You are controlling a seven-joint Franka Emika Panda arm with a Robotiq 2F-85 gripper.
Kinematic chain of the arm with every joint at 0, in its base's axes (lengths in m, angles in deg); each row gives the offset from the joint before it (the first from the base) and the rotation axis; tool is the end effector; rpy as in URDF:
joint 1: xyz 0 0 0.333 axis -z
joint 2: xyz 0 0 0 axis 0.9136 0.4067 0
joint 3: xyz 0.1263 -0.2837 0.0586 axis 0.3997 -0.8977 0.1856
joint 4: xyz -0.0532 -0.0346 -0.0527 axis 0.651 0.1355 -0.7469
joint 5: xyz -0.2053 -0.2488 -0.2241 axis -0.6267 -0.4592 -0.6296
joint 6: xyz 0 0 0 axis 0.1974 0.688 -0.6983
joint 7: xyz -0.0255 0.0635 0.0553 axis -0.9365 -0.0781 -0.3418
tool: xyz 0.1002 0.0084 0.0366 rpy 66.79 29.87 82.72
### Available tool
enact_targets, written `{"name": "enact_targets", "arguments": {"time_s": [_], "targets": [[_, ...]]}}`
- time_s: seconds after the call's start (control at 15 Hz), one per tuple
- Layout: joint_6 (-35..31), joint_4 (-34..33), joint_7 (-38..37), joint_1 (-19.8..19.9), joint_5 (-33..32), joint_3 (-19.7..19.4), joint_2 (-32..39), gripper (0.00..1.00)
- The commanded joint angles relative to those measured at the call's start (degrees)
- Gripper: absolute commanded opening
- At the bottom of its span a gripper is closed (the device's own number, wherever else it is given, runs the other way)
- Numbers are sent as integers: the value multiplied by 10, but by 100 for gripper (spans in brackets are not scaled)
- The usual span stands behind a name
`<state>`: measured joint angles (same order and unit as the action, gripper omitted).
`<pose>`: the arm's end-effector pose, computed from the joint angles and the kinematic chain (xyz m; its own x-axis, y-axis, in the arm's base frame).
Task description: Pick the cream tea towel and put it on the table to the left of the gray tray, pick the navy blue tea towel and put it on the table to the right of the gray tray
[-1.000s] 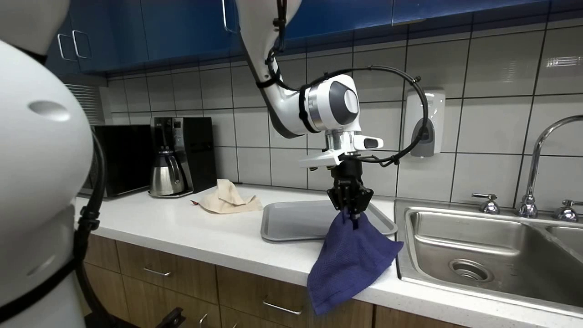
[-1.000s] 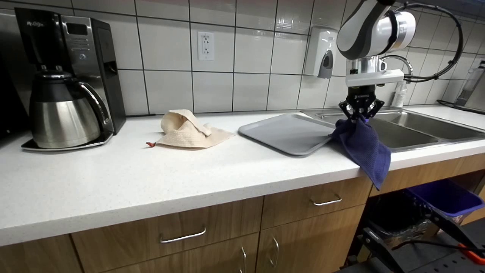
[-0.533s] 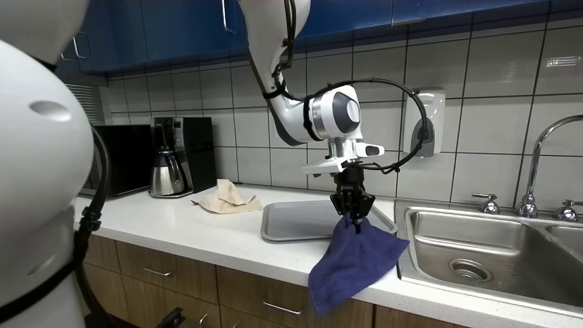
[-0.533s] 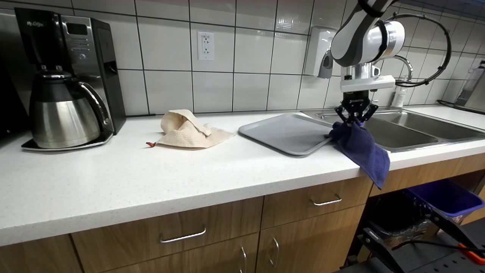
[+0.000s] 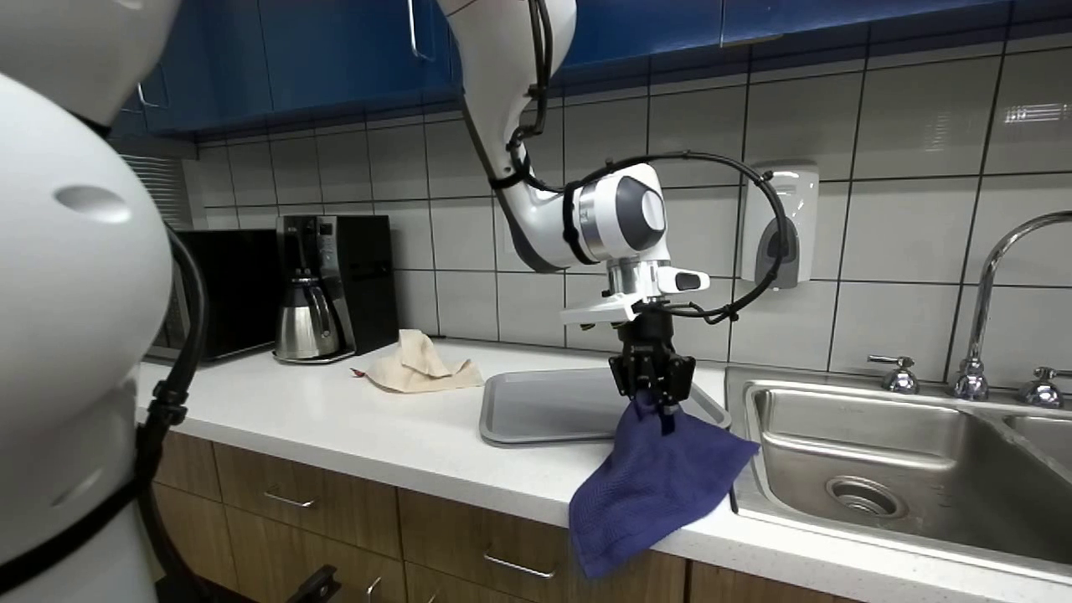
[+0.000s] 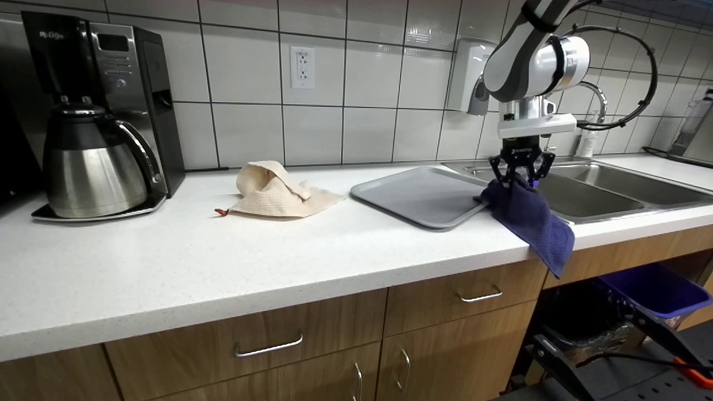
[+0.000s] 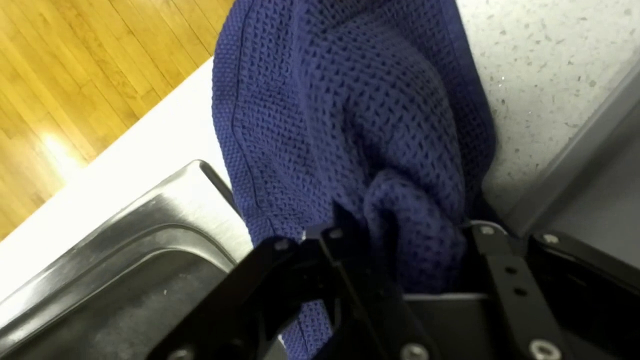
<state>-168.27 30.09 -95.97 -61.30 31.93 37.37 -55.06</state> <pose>0.5587 -0.1697 0.2260 0.8589 -0.5104 -0.0416 -0.4895 -0.8423 0.2257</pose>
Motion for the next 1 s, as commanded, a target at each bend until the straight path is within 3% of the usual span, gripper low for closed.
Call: {"name": "enact_targets", "arguments": {"time_s": [0.0, 0.2, 0.93], "targets": [[11, -12, -5, -2, 10, -5, -1, 76], [9, -11, -6, -3, 8, -7, -7, 98], [6, -4, -5, -4, 6, -8, -26, 100]]}}
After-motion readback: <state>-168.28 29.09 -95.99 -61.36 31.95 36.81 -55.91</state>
